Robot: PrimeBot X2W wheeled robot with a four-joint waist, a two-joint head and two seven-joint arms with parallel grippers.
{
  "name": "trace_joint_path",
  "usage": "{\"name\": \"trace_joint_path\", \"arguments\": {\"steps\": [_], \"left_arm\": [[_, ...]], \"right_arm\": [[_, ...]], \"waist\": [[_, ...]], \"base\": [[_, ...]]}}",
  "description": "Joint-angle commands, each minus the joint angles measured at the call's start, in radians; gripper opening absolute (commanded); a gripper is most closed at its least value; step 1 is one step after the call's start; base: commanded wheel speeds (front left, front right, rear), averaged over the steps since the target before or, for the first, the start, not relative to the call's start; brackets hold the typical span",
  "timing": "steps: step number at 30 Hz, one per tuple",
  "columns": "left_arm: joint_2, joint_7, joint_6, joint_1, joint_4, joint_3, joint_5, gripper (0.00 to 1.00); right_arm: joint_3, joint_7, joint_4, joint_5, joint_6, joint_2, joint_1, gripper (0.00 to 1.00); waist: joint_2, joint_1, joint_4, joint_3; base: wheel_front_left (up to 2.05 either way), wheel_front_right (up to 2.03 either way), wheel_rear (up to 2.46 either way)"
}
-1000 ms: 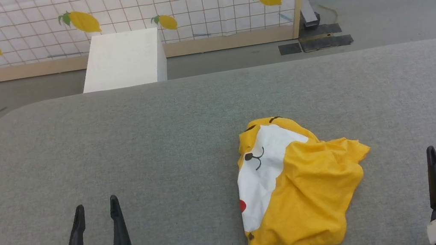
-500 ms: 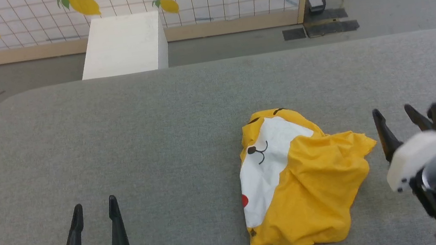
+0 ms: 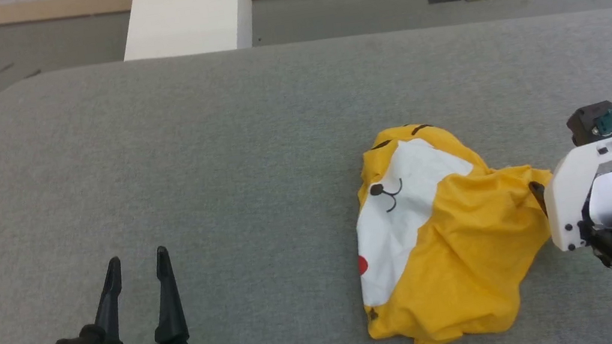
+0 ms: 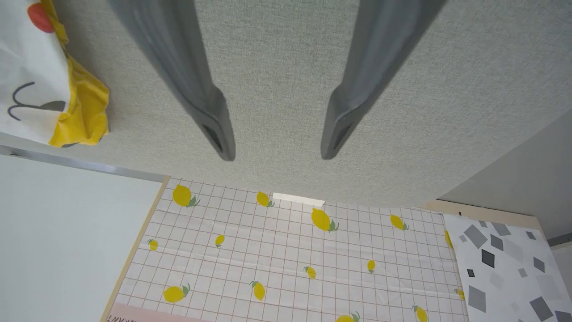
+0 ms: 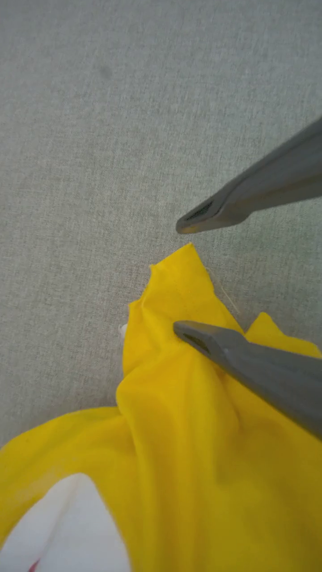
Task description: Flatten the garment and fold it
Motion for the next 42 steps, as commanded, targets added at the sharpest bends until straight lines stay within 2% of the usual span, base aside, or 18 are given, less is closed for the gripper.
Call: {"name": "trace_joint_path", "arguments": {"steps": [1, 7, 8, 10, 16, 23, 28, 34, 38, 42], "left_arm": [[-0.005, -0.004, -0.006, -0.018, 0.004, 0.003, 0.002, 1.00], [-0.007, -0.004, -0.014, -0.040, 0.017, 0.002, 0.003, 1.00], [-0.007, -0.004, -0.015, -0.042, 0.018, 0.003, 0.003, 1.00], [-0.008, -0.004, -0.016, -0.044, 0.021, 0.007, 0.003, 1.00], [-0.009, -0.004, -0.018, -0.036, 0.032, 0.018, 0.009, 1.00], [-0.010, -0.004, -0.019, -0.015, 0.033, 0.017, 0.016, 1.00], [-0.011, -0.004, -0.019, 0.006, 0.035, 0.013, 0.022, 1.00], [-0.012, -0.004, -0.019, 0.032, 0.039, 0.018, 0.024, 1.00], [-0.012, -0.004, -0.019, 0.043, 0.043, 0.016, 0.026, 1.00], [-0.010, -0.004, -0.019, 0.046, 0.045, 0.014, 0.027, 1.00]], "right_arm": [[-0.010, 0.010, 0.010, 0.002, -0.002, -0.005, -0.017, 1.00], [-0.018, 0.045, 0.045, -0.014, -0.002, -0.002, -0.008, 1.00], [-0.018, 0.051, 0.049, -0.013, -0.002, 0.002, -0.005, 0.61], [-0.015, 0.049, 0.049, -0.012, -0.002, 0.007, -0.004, 0.00], [0.016, -0.007, 0.041, -0.008, -0.002, -0.005, -0.020, 0.00], [-0.044, -0.147, 0.022, -0.026, -0.002, -0.022, -0.055, 0.00], [-0.170, -0.219, -0.015, -0.046, -0.002, -0.043, -0.020, 0.00], [-0.386, -0.249, -0.099, -0.063, -0.002, -0.043, 0.158, 0.00], [-0.497, -0.253, -0.134, -0.075, -0.002, -0.003, 0.310, 0.00], [-0.527, -0.267, -0.122, -0.061, -0.002, 0.050, 0.399, 0.00]], "waist": [[0.0000, 0.0000, 0.032, 0.032], [0.0000, 0.0000, 0.056, 0.056], [0.0000, 0.0000, 0.057, 0.056], [0.0000, 0.0000, 0.057, 0.056], [0.0000, 0.0000, 0.032, 0.025], [0.0000, 0.0000, -0.010, -0.029], [0.0000, 0.0000, -0.027, -0.056], [0.0000, 0.0000, -0.039, -0.068], [0.0000, 0.0000, -0.047, -0.070], [0.0000, 0.0000, -0.063, -0.070]], "base": [[0.00, 0.00, 0.00], [0.00, 0.00, 0.00], [0.00, 0.00, 0.00], [0.00, 0.00, 0.00], [0.00, 0.00, 0.00], [0.00, 0.00, 0.00], [0.00, 0.00, 0.00], [0.00, 0.00, 0.00], [0.00, 0.00, 0.00], [0.00, 0.00, 0.00]]}}
